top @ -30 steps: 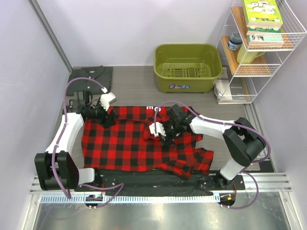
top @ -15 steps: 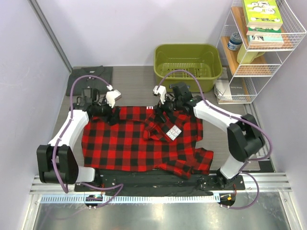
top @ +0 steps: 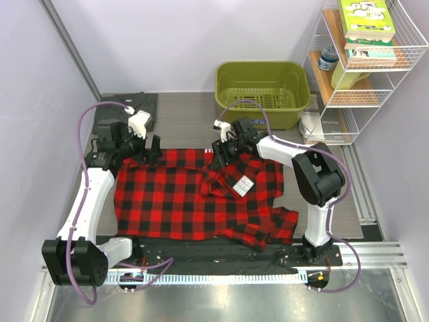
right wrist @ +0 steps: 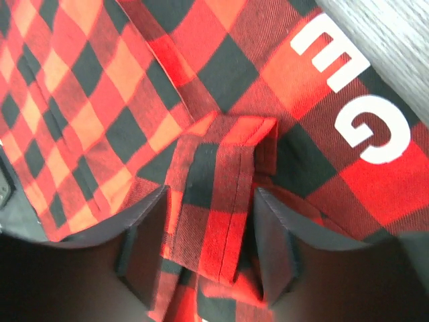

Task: Fold and stack the long sleeve shirts
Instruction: Fold the shirt

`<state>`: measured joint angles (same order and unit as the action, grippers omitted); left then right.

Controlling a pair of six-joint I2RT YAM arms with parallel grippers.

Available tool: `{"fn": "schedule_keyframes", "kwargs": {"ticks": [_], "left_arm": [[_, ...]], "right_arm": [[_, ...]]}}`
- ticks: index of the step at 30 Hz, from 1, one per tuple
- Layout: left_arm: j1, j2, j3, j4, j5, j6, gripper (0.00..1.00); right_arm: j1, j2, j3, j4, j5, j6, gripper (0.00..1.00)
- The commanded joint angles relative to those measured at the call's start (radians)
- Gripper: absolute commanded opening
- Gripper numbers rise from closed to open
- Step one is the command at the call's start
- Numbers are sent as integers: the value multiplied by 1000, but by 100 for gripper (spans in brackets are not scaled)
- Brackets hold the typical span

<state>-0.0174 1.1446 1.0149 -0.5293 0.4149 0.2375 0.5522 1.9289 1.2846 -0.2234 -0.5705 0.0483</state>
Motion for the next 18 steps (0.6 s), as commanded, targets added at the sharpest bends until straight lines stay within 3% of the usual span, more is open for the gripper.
{"fn": "schedule_keyframes", "kwargs": {"ticks": [1, 3, 7, 12, 16, 18], "left_arm": [[5, -49, 16, 35, -45, -55, 100], [5, -59, 17, 22, -41, -58, 100], [7, -52, 53, 0, -16, -95, 100], [7, -31, 120, -63, 83, -81, 100], [4, -68, 88, -86, 394, 49, 100], [-10, -85, 73, -126, 455, 133, 100]], "right_arm": [[2, 5, 67, 67, -57, 54, 50], [2, 8, 84, 42, -81, 38, 29], [-1, -40, 108, 9, -175, 1, 3], [23, -157, 111, -68, -226, -115, 1], [78, -276, 108, -152, -218, -262, 1], [120, -320, 101, -188, -204, -321, 1]]}}
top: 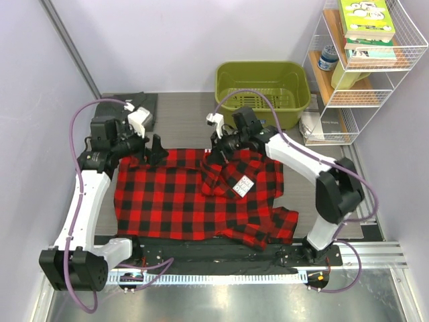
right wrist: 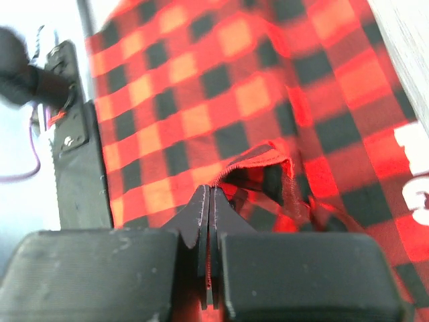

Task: Fold and stack the long sleeve shirts
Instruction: Fold the shirt

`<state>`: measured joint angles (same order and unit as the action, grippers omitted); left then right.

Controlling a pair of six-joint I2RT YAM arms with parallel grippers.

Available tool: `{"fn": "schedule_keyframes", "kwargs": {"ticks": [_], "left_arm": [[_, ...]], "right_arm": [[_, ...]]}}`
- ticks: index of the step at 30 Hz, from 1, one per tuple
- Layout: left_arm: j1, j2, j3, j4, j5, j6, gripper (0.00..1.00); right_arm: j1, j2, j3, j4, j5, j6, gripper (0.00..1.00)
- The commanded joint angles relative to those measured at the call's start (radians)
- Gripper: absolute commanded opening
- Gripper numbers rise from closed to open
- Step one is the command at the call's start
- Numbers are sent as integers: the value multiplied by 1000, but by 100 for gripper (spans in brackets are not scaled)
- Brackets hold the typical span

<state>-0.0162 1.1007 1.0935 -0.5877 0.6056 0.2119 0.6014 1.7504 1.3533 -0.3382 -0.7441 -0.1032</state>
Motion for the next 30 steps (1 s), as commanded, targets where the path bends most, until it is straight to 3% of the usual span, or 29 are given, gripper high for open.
{"fn": "schedule_keyframes", "kwargs": {"ticks": [1, 8, 13, 17, 18, 22, 23, 25, 30], "left_arm": [[-39, -41, -7, -102, 276, 219, 100], [-174, -42, 5, -204, 385, 400, 100], [-306, -111, -55, -215, 382, 437, 100], [-379, -150, -137, -66, 353, 275, 100], [-398, -153, -156, 59, 300, 148, 99], [-409, -144, -198, 225, 209, -87, 98], [-416, -145, -208, 244, 154, -139, 97], [-441, -165, -234, 299, -25, -306, 95], [-563, -266, -334, 373, -281, -410, 99]], "right_arm": [[87, -190, 21, -82, -18, -228, 1], [234, -336, 9, -266, 90, -481, 1], [310, -405, -20, -274, 242, -486, 1], [310, -440, -60, -216, 279, -411, 1], [311, -466, -97, -194, 282, -397, 1], [334, -493, -134, -64, 449, -278, 1], [334, -493, -131, -41, 563, -221, 1], [334, -508, -146, 35, 633, -118, 1], [334, -514, -187, 191, 730, 158, 1]]}}
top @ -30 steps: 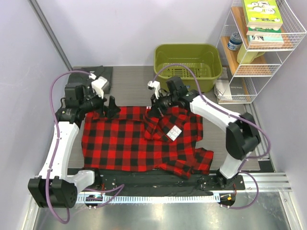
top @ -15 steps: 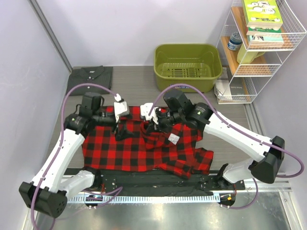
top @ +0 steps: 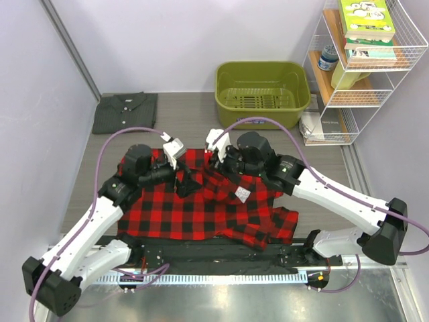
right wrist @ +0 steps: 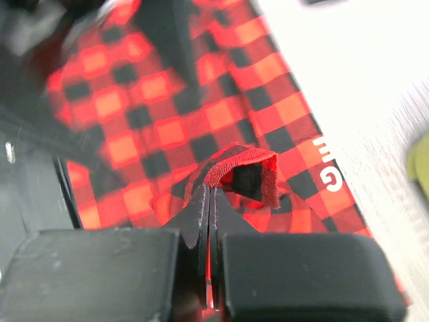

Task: Fold and stack the long sleeve shirts
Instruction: Fold the shirt

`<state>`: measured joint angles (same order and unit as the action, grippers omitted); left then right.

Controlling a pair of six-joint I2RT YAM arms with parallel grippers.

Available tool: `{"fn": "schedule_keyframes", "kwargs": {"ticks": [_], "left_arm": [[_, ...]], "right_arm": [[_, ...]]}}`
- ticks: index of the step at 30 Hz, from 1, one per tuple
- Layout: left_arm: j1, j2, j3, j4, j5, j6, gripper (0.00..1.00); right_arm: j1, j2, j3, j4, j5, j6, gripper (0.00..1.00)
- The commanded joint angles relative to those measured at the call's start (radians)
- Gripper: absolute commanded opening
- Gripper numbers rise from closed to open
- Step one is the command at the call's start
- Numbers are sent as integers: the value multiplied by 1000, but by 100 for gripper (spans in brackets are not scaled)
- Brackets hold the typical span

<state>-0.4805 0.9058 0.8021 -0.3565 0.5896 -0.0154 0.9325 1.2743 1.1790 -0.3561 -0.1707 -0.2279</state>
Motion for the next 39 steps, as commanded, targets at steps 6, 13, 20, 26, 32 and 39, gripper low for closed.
{"fn": "schedule_keyframes", "kwargs": {"ticks": [6, 13, 20, 26, 32, 39], "left_arm": [[-219, -24, -21, 168, -531, -121, 100], [-329, 45, -41, 391, -678, -14, 100], [-331, 114, -66, 548, -638, -28, 100], [-304, 136, -43, 591, -703, 8, 67], [-293, 137, -24, 545, -608, 11, 0], [-233, 44, -61, 444, -293, 53, 0]], "right_arm": [[3, 28, 10, 249, 434, 648, 1], [3, 65, 57, 215, 537, 858, 1], [-1, 82, 100, 210, 543, 884, 1], [-3, 57, 81, 210, 496, 871, 1], [-3, 40, 56, 275, 438, 758, 16], [-53, -62, 117, 278, 275, 265, 91]]}}
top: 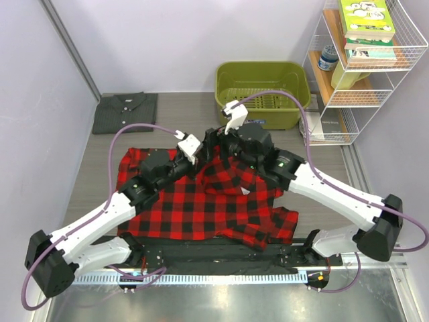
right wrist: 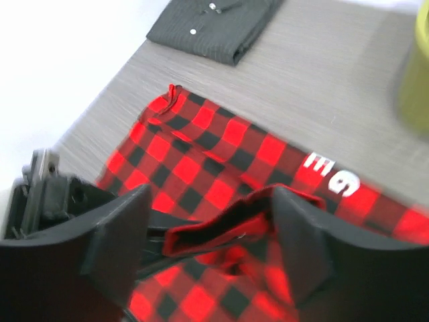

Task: Fold and stack the long sleeve shirts
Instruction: Fold the shirt

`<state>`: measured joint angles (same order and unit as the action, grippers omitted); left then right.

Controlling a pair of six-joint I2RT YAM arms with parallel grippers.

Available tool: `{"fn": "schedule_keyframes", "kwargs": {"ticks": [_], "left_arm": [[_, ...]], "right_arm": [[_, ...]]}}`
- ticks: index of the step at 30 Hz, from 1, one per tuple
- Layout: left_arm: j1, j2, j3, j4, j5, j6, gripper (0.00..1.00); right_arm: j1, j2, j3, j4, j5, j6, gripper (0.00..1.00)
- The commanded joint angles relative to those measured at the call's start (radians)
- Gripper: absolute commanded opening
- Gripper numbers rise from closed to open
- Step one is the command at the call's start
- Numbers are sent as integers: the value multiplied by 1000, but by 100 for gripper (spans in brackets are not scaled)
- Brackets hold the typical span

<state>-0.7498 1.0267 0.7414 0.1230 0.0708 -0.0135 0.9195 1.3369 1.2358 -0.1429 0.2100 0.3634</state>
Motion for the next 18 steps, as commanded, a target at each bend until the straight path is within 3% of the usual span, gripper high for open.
{"fn": "schedule_keyframes", "kwargs": {"ticks": [1, 3, 4, 6, 9, 15, 18], "left_arm": [[43, -100, 6, -69, 383, 72, 0], [44, -123, 29, -212, 572, 163, 0], [44, -135, 45, -286, 738, 211, 0], [49, -137, 96, -402, 759, 233, 0], [53, -91, 165, -624, 895, 432, 0], [32, 54, 305, -746, 1073, 509, 0], [-8, 82, 354, -778, 1095, 547, 0]], "right_arm": [[-69, -140, 59, 65, -125, -340, 95], [-155, -157, 59, 34, -181, -357, 100], [-186, -162, 59, 17, -196, -357, 100], [-309, -145, 60, -56, -312, -350, 100], [-416, -96, 48, -107, -505, -391, 100], [-465, 117, 62, -283, -736, -532, 97], [-481, 207, 79, -363, -857, -590, 91]]}}
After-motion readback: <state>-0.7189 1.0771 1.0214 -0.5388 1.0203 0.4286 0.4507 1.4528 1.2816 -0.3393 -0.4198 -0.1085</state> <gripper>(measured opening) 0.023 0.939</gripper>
